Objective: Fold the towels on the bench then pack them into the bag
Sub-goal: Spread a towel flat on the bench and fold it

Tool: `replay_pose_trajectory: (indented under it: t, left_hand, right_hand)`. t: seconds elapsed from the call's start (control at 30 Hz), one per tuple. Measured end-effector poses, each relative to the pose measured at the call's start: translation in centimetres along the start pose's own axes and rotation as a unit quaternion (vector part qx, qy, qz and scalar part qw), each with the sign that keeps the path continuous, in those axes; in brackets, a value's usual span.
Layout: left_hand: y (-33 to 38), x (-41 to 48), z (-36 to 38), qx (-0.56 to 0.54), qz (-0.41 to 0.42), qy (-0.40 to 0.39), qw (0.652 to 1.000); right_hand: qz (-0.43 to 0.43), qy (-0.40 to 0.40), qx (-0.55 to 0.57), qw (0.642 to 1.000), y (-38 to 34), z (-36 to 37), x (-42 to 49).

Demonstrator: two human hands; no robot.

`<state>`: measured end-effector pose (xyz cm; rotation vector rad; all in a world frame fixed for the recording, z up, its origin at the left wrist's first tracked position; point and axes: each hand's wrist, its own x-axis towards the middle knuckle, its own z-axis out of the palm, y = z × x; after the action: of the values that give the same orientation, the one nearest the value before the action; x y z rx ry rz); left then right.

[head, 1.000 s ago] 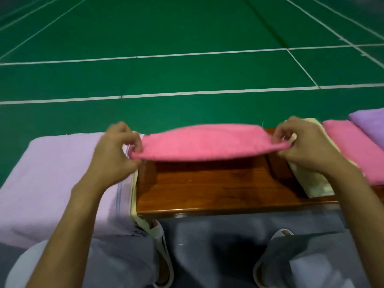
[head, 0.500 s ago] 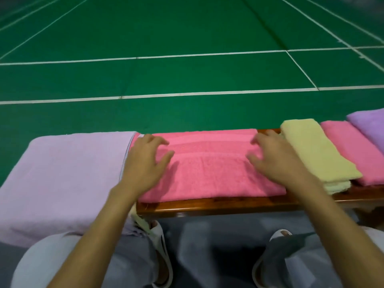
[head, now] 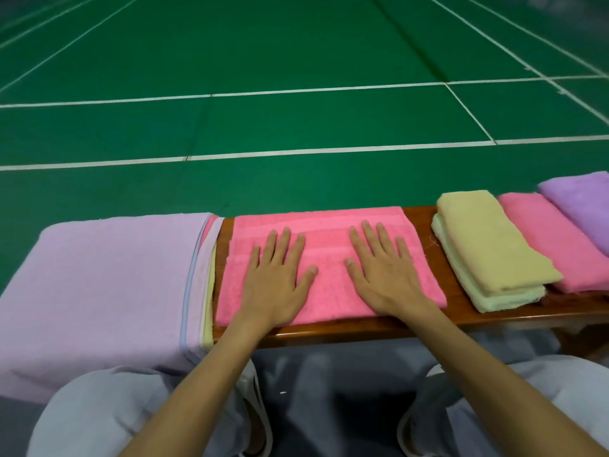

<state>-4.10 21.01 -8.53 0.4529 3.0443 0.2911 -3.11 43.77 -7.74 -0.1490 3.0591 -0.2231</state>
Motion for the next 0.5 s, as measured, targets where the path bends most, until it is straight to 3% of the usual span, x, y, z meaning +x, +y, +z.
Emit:
replay_pose_trajectory:
  t: [0.3, 0.5]
  left_hand:
    - [1.8, -2.1, 0.5, -0.004, 0.013, 0.002, 1.000]
    - [2.5, -2.2, 0.1, -0.010, 0.001, -0.009, 1.000]
  right_hand:
    - [0.020, -0.008, 0.011, 1.000, 1.3, 0.1, -2.5]
    - [0.206, 0.102, 0.012, 0.973, 2.0, -1.7, -3.3]
